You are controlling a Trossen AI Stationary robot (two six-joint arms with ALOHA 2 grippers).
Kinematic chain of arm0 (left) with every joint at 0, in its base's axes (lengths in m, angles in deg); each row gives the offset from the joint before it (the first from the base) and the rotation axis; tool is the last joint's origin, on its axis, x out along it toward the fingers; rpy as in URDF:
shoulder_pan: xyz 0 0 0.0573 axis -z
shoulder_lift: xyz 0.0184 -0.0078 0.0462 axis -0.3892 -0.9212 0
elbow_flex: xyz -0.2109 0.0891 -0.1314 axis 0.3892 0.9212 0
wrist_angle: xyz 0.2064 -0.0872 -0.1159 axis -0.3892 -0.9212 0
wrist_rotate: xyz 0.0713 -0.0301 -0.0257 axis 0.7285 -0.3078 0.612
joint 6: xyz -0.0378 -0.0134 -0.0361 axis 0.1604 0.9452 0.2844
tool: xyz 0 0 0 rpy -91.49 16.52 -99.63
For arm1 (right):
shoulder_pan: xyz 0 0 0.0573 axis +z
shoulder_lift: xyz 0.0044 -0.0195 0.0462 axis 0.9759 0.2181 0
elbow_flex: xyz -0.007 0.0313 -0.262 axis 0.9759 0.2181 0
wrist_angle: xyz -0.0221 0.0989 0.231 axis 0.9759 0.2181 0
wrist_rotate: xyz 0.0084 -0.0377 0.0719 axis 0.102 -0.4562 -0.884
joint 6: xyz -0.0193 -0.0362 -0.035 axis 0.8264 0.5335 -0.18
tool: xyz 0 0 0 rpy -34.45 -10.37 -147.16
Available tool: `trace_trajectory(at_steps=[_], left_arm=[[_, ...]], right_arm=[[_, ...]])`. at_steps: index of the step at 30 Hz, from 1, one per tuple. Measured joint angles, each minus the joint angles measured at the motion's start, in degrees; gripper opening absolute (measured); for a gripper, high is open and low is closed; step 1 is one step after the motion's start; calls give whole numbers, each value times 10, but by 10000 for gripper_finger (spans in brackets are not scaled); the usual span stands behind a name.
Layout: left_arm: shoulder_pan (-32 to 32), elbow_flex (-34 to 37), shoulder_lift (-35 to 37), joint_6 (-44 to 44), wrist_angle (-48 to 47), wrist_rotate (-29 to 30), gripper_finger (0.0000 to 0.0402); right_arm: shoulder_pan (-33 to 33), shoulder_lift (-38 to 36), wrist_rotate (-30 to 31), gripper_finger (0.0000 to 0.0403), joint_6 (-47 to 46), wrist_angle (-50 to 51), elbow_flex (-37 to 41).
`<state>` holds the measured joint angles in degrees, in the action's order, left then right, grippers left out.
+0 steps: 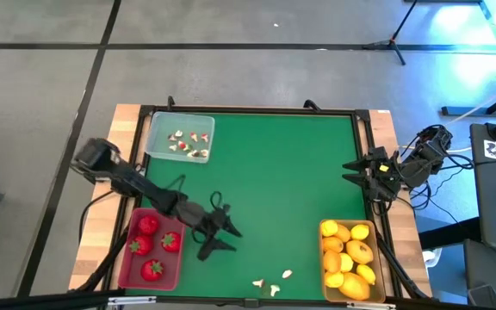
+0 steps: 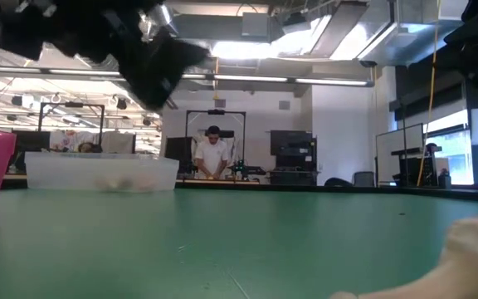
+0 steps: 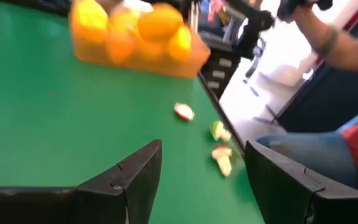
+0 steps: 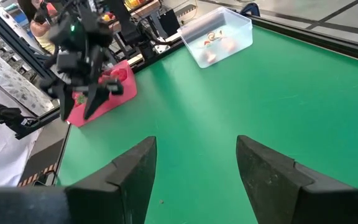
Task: Sort produce into baskets
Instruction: Put the brown mushroom into the white bin
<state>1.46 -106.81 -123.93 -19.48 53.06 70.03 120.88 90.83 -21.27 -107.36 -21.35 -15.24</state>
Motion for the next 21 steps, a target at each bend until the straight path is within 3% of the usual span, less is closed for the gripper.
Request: trace_trajectory(at_steps=[7, 21], left_arm=[[16, -88, -125, -41, 3, 0, 223], [26, -185, -224, -54, -14, -29, 223]], right_arm=[[0, 0, 0, 221, -6, 0, 0], [0, 0, -2, 221, -8, 5, 0]])
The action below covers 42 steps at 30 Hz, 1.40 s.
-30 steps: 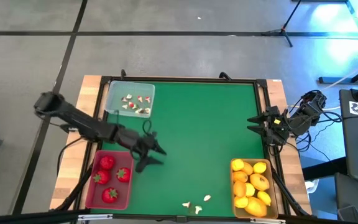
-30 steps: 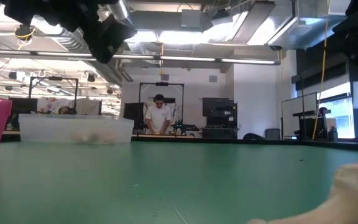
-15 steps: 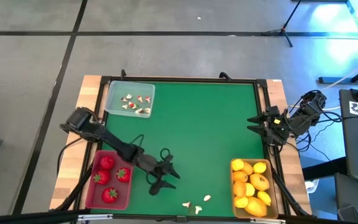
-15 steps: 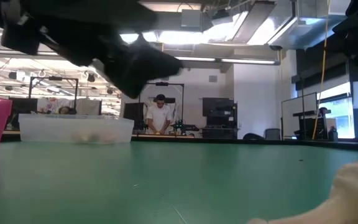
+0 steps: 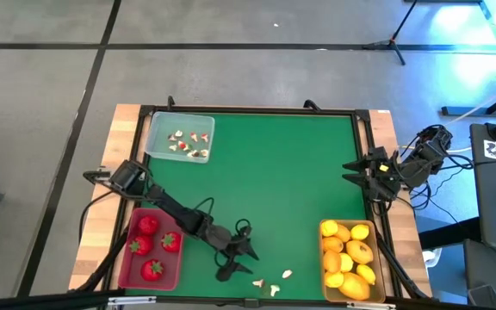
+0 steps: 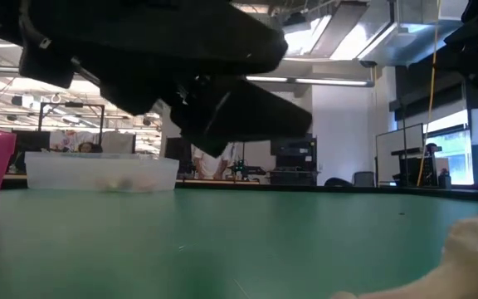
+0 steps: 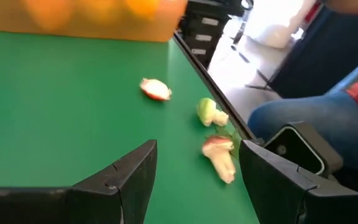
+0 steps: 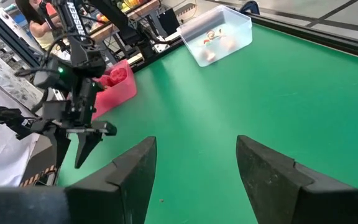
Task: Sort produce into baskets
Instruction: Put the brown mushroom into the white bin
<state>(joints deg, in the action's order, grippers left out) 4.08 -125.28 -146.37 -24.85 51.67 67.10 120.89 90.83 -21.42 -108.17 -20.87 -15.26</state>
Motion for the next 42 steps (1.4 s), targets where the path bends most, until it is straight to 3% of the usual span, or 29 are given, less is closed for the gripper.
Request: trace_trajectory(at_steps=[27, 34, 42], left_arm=[[4, -136, -114, -7, -2, -90, 223], [-3, -190, -176, 43, 19, -174, 223], [-13, -191, -180, 46, 23, -198, 223]], right_arm=[[0, 0, -5, 221, -4, 1, 0], [0, 0, -5, 221, -4, 0, 0], [0, 0, -27, 221, -5, 0, 0]])
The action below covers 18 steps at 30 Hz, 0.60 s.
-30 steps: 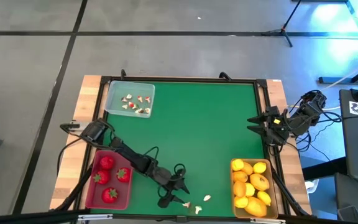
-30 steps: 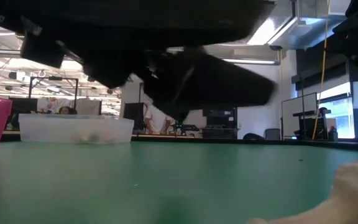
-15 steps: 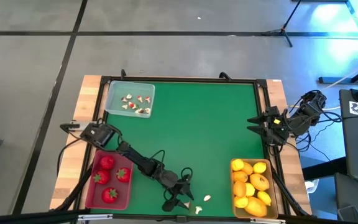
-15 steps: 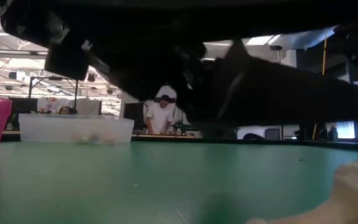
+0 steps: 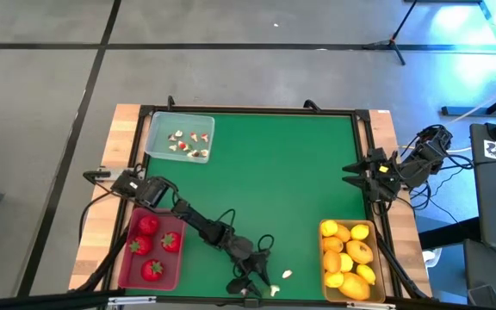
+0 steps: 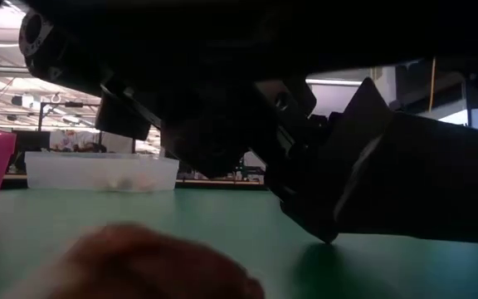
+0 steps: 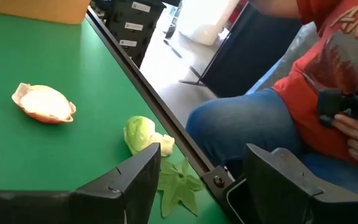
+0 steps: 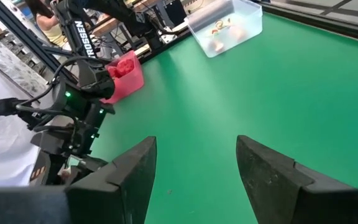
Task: Sort produce into baskets
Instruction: Put the brown mushroom into the white bin
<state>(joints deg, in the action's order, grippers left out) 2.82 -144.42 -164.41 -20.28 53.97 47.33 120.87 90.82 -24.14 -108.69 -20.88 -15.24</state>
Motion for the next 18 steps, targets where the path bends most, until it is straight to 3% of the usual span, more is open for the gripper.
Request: trace_trajectory(at_steps=[4, 7, 14, 18], left_arm=[[-7, 1, 13, 0, -25, -14, 223], [-21, 2, 57, -16, -140, -17, 223], [-32, 2, 194, -155, -453, 18, 223], [-16, 12, 231, -176, -528, 29, 223]], right_arm=[[0, 0, -3, 221, 0, 0, 0], [0, 0, -3, 221, 0, 0, 0], [0, 0, -2, 221, 0, -1, 0], [0, 0, 4, 221, 0, -1, 0]])
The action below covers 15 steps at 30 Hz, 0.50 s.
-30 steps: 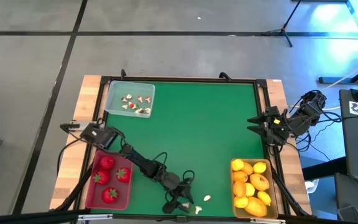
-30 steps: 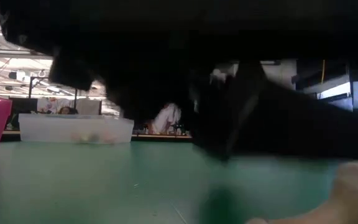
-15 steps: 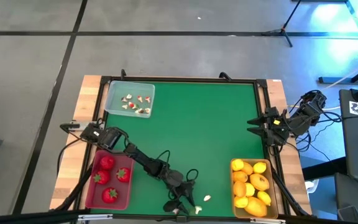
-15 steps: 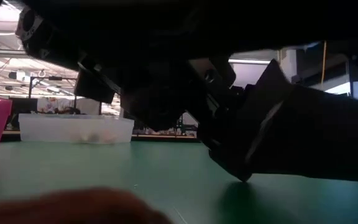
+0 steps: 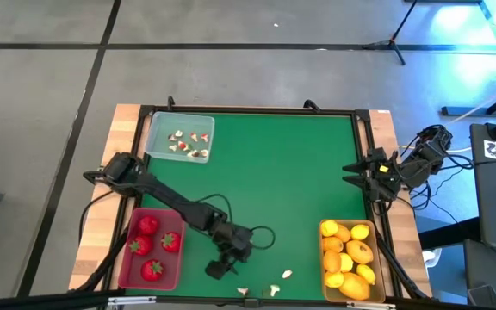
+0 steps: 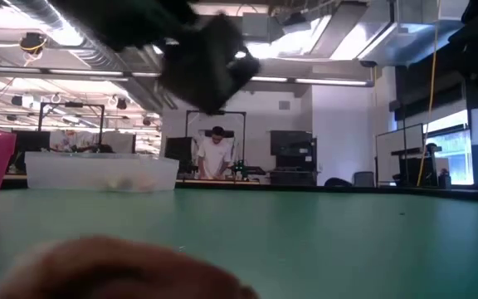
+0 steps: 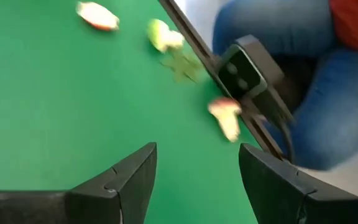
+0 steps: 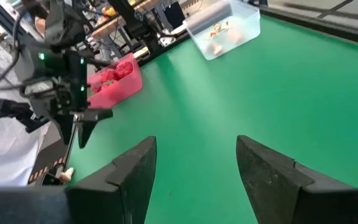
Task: Sort produce into baskets
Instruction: Put the brown mushroom into the white bin
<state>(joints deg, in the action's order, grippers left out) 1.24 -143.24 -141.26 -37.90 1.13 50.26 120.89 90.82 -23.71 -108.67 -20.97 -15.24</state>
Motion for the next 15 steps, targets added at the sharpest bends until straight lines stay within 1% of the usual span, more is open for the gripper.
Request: trace_trajectory(at_steps=[2, 6, 8, 11, 15], left_arm=[[15, 21, 2, 5, 18, 0, 223], [43, 76, -9, 26, 113, 1, 223], [52, 97, -12, 30, 136, 3, 223], [55, 112, -15, 24, 160, 24, 223], [55, 113, -30, -3, 204, 30, 223]], right_arm=[[0, 0, 4, 221, 0, -1, 0], [0, 0, 9, 221, 0, 0, 0], [0, 0, 9, 221, 0, 0, 0], [0, 0, 19, 221, -11, 0, 0], [0, 0, 29, 221, -17, -3, 0]])
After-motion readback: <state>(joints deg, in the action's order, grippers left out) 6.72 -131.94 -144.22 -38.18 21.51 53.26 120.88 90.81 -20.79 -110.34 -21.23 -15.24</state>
